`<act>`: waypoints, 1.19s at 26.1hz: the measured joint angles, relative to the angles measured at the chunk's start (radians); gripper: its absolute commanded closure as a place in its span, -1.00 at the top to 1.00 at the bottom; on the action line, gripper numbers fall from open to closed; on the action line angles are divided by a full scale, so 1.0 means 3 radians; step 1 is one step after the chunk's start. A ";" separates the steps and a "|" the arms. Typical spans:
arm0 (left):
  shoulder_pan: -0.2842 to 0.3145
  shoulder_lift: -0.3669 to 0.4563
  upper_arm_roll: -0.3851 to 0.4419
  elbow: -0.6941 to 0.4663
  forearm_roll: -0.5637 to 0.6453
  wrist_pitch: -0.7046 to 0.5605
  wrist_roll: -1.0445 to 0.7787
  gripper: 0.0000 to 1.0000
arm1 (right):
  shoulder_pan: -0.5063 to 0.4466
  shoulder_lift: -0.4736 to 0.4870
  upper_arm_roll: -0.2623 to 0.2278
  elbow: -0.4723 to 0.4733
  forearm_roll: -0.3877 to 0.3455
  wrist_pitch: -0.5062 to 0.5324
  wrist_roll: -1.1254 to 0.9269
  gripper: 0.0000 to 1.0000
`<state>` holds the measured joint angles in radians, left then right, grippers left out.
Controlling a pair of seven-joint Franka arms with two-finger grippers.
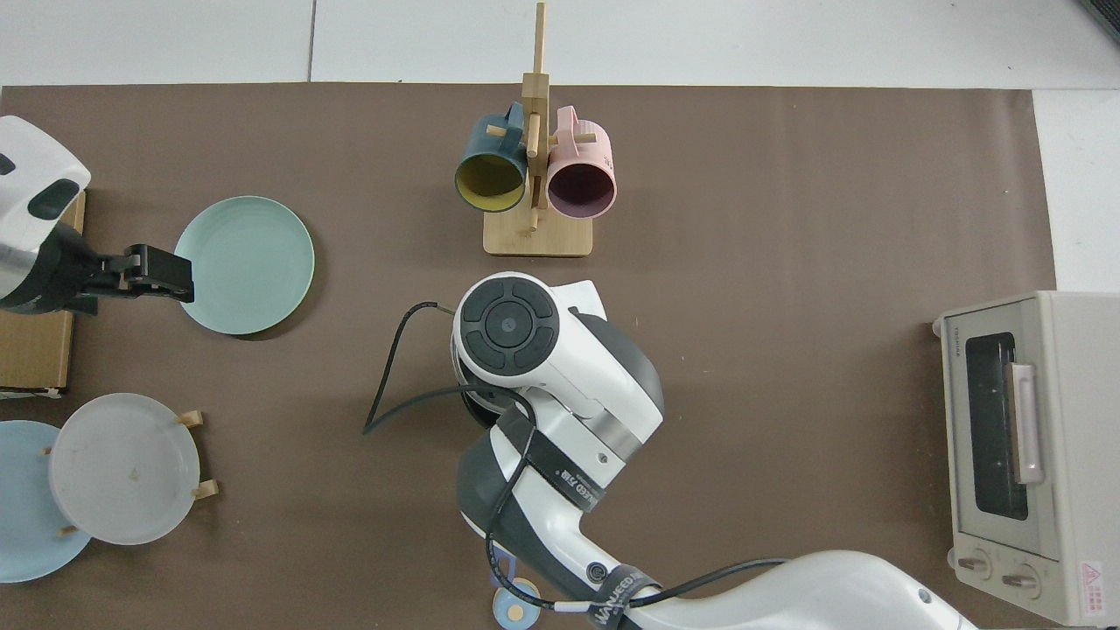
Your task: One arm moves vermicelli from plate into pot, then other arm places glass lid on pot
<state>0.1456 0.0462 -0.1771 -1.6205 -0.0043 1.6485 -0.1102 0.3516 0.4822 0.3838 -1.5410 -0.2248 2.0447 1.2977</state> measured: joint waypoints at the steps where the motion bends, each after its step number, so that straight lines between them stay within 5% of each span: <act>1: 0.0000 0.0000 0.0000 0.0000 0.0000 0.0000 0.0000 1.00 | 0.0000 0.0000 0.0001 0.0000 0.0003 -0.0012 0.0000 -1.00; 31: 0.0000 -0.0028 0.0006 -0.0003 0.0000 -0.0044 0.0000 1.00 | -0.0009 0.0004 0.0054 -0.0062 0.0107 -0.0132 0.0005 -1.00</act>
<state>0.1456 0.0378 -0.1753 -1.6214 -0.0043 1.6353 -0.1103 0.3489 0.4834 0.4001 -1.5597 -0.1926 2.0051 1.2992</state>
